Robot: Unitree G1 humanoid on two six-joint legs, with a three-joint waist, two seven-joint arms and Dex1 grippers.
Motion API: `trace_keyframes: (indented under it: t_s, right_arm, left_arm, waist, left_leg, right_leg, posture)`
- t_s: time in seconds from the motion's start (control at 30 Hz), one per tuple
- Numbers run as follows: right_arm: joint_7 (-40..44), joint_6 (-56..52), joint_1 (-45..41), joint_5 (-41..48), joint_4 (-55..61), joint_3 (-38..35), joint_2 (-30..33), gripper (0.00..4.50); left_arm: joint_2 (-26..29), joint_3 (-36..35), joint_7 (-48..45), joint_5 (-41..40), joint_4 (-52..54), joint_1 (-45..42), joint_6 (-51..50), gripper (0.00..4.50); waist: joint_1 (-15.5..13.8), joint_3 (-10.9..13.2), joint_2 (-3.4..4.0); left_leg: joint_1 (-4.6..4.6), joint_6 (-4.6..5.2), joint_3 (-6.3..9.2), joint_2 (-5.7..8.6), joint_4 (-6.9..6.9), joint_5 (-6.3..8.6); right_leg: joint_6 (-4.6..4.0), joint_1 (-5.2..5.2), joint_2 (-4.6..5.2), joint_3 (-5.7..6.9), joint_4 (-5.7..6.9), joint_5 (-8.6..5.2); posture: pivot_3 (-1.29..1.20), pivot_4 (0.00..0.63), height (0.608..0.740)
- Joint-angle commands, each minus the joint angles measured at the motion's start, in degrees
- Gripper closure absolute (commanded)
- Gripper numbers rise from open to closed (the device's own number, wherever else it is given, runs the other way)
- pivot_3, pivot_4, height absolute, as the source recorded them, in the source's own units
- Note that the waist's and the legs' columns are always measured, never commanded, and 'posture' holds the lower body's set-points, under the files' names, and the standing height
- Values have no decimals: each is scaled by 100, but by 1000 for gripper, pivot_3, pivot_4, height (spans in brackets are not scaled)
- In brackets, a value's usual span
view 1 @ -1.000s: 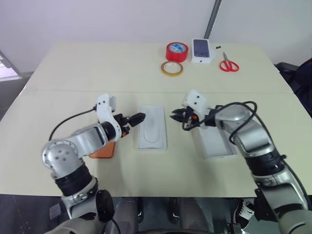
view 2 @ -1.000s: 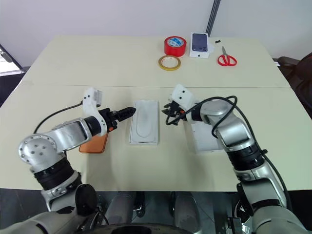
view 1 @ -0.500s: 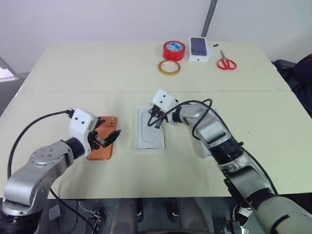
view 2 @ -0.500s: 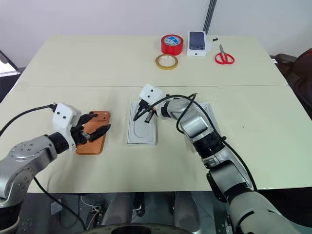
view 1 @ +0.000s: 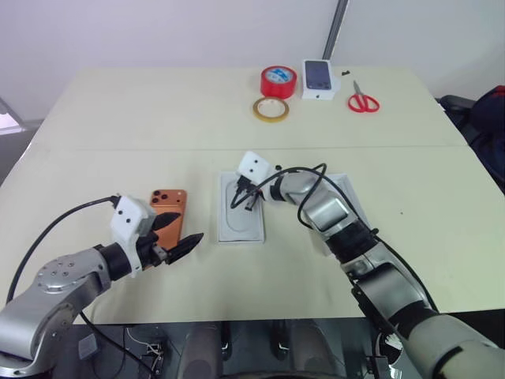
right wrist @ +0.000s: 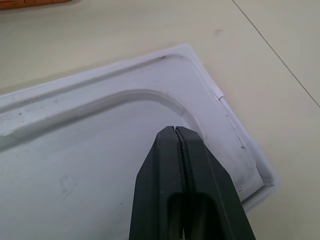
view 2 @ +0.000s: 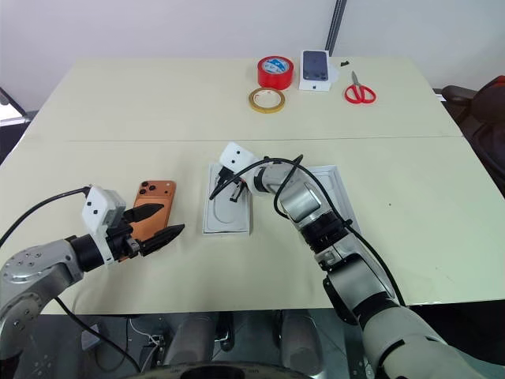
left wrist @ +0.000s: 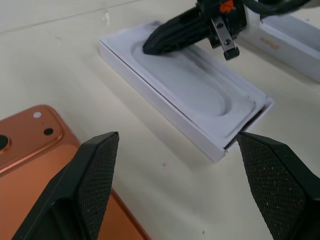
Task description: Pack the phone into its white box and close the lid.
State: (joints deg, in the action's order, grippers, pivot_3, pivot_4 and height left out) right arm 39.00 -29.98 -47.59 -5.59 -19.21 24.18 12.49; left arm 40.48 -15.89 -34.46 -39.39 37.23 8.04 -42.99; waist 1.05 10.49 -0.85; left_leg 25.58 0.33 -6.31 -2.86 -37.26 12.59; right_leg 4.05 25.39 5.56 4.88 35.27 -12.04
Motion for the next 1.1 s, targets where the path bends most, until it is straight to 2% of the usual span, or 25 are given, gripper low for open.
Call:
trace_keyframes:
  t_s: [0.03,0.3,0.6,0.93,1.1]
  right_arm:
    - [249,-14,-28,-64,315,75,100,4469]
    - [673,-52,175,-136,721,265,320,4469]
    - [569,15,43,46,902,20,60,4469]
    - [-83,319,-234,-147,-57,-15,-516,4469]
    - [-12,369,-249,-226,-210,89,-461,4469]
  left_arm:
    - [42,-127,-41,6,178,26,160,536]
    - [9,-112,7,45,140,-4,198,536]
    - [8,-259,38,55,120,110,228,536]
    - [27,-380,-12,-65,246,243,218,536]
    - [-10,-399,24,-91,315,298,215,536]
  waist:
    - [-2,0,0]
    - [-1,0,0]
    - [6,0,1]
    - [3,1,1]
    - [4,1,1]
  left_leg:
    - [0,0,0,0,0,0]
    - [-1,0,1,-1,1,0]
    - [-2,-1,0,-2,3,0]
    - [-2,-4,0,-3,4,0]
    - [-2,-4,0,-3,5,0]
  right_leg:
    - [0,0,0,0,0,0]
    - [0,0,-1,0,0,0]
    - [0,2,-2,0,1,0]
    - [0,2,-2,0,-1,0]
    - [-1,3,0,0,-1,0]
  posture:
    - [0,150,736]
    - [0,150,736]
    - [0,150,736]
    - [0,150,736]
    - [0,150,736]
